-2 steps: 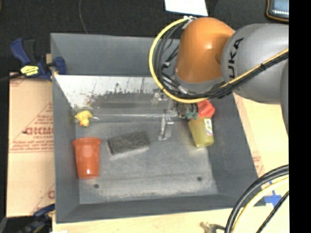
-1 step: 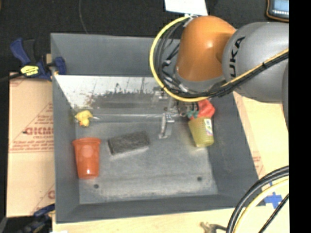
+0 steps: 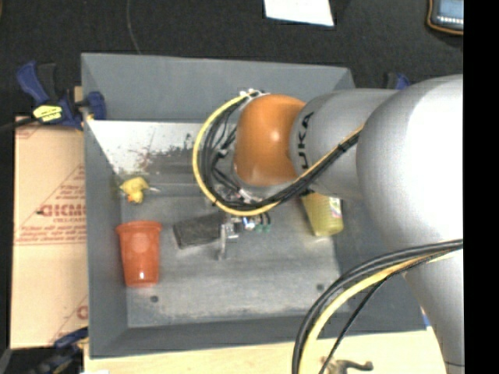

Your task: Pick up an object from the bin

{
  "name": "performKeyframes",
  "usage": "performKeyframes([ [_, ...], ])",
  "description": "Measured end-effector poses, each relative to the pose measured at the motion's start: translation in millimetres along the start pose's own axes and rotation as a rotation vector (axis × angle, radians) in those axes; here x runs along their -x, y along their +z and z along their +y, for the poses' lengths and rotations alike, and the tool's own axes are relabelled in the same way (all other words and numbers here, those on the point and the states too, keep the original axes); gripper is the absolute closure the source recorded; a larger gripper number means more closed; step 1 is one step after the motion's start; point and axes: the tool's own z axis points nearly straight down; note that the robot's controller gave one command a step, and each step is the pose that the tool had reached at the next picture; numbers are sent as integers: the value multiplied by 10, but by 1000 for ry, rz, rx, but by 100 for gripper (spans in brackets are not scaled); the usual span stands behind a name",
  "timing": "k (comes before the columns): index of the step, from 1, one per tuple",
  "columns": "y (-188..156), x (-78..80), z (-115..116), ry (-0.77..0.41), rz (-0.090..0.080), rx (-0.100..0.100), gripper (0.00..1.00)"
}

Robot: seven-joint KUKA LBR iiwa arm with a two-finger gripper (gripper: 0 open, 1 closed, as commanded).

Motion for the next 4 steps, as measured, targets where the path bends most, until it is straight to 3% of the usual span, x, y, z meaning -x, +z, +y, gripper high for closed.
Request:
performKeyframes([
  [1, -954, 55, 89, -67, -20, -1, 0],
  [2, -83, -10, 3, -3, 2, 1, 0],
  [3, -44, -45, 153, -10, -28, 2, 0],
  [4, -88, 0, 14, -3, -9, 1, 100],
])
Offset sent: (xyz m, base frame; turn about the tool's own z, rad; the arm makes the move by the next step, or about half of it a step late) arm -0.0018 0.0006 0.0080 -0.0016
